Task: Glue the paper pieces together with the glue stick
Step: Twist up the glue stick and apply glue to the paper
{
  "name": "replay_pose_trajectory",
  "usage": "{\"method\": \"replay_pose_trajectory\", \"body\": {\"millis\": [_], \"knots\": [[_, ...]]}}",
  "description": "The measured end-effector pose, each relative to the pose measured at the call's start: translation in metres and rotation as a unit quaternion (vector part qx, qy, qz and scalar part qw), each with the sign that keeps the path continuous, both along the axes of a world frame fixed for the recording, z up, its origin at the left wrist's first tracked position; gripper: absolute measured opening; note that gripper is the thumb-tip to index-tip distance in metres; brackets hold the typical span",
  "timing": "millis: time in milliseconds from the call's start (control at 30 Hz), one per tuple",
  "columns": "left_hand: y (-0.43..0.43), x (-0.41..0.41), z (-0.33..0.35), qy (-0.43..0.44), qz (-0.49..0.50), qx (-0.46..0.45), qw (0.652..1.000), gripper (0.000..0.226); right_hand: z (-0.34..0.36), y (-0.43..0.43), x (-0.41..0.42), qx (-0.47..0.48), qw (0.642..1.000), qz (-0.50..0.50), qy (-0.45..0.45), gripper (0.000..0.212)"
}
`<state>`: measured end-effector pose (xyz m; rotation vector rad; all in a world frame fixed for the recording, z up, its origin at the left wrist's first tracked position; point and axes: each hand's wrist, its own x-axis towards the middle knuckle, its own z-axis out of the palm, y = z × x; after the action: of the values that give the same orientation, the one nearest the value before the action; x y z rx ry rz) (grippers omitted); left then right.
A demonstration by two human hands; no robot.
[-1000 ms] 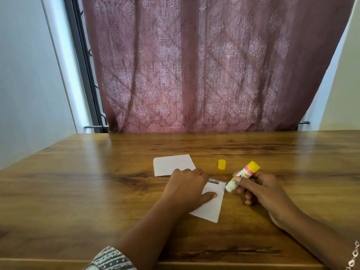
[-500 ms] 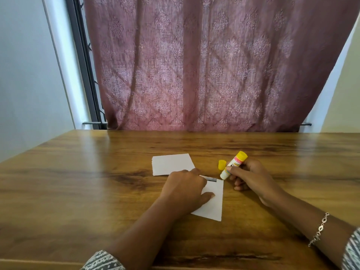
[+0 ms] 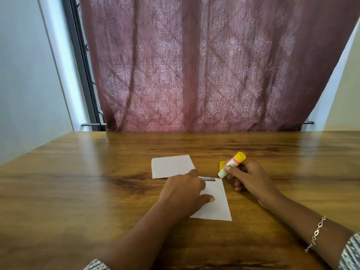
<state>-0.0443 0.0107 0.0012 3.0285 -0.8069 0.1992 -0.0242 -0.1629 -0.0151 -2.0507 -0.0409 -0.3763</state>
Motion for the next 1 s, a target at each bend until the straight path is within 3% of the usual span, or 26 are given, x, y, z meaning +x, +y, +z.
{"method": "replay_pose_trajectory", "body": {"millis": [167,500,1000], "knots": [[0.003,0.004,-0.003,0.003,-0.001,-0.023,1.0,0.037,-0.002,0.001,0.001,-0.038,0.999,0.009,-0.012,0.018],[0.003,0.006,-0.005,0.008,0.011,-0.049,0.999,0.041,-0.005,0.002,0.002,-0.097,0.995,0.013,-0.019,0.021],[0.005,0.006,-0.007,0.002,0.011,-0.07,0.998,0.04,-0.006,0.002,-0.015,-0.104,0.994,0.034,-0.027,0.021]]}}
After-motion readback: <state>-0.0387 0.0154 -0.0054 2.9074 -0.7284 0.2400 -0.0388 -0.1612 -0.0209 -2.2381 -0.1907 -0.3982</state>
